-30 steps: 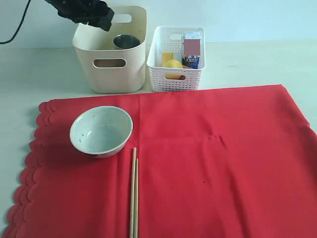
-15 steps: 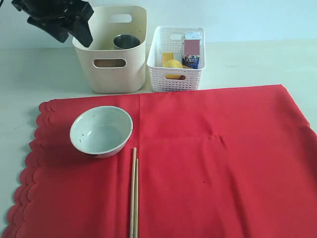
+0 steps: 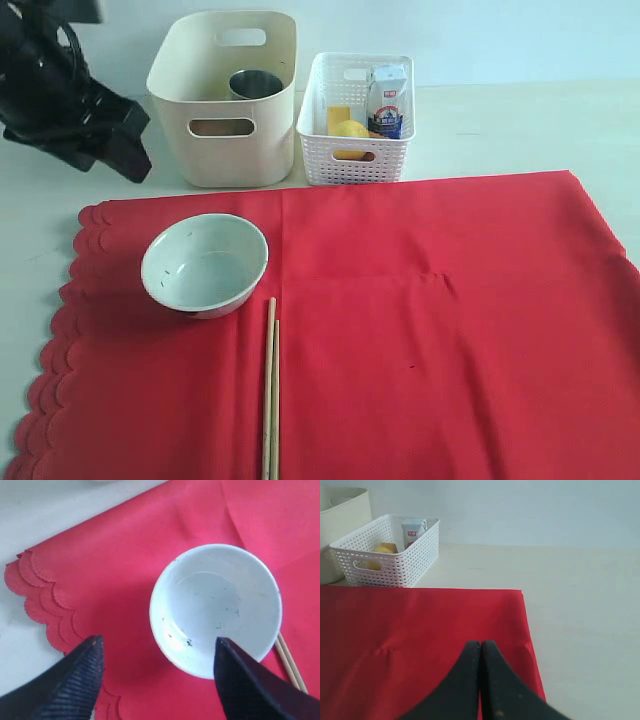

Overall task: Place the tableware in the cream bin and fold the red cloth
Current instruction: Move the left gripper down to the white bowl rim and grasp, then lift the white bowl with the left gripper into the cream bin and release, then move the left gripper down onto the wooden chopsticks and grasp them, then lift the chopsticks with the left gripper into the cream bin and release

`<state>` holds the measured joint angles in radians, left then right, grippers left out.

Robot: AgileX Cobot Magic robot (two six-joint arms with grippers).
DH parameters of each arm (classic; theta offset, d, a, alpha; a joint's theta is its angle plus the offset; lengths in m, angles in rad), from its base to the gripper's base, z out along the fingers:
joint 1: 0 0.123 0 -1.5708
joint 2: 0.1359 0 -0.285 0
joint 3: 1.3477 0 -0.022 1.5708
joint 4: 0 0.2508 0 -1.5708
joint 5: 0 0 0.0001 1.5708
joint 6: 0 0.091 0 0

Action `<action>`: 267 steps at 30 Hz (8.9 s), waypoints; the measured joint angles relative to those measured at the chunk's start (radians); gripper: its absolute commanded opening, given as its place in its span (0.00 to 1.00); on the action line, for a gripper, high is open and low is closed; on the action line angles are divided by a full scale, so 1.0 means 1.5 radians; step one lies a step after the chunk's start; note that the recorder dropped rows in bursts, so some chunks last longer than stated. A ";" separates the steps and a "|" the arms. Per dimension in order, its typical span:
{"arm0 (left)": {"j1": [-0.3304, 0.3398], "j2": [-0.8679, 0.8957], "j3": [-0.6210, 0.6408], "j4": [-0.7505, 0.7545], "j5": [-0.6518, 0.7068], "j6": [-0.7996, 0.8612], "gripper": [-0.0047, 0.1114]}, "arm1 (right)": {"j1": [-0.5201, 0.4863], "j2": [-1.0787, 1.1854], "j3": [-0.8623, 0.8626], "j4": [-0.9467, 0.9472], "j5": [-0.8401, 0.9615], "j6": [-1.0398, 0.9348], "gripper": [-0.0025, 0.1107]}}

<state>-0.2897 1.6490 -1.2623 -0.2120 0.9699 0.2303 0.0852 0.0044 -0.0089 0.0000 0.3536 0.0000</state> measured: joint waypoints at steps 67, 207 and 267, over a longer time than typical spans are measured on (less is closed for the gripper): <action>0.000 0.034 -0.057 -0.138 -0.560 0.163 0.04 | 0.000 0.000 0.000 0.000 0.000 0.000 0.02; -0.447 0.208 0.111 0.171 -0.150 -0.490 0.50 | 0.000 0.000 0.000 0.000 0.000 0.000 0.02; -0.274 -0.147 0.112 0.519 -0.216 -0.567 0.04 | 0.000 0.000 0.000 0.000 0.000 0.000 0.02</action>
<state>-0.7003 1.4289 -1.0939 0.5662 0.6457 -0.6203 0.0852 0.0044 -0.0089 0.0000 0.3536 0.0000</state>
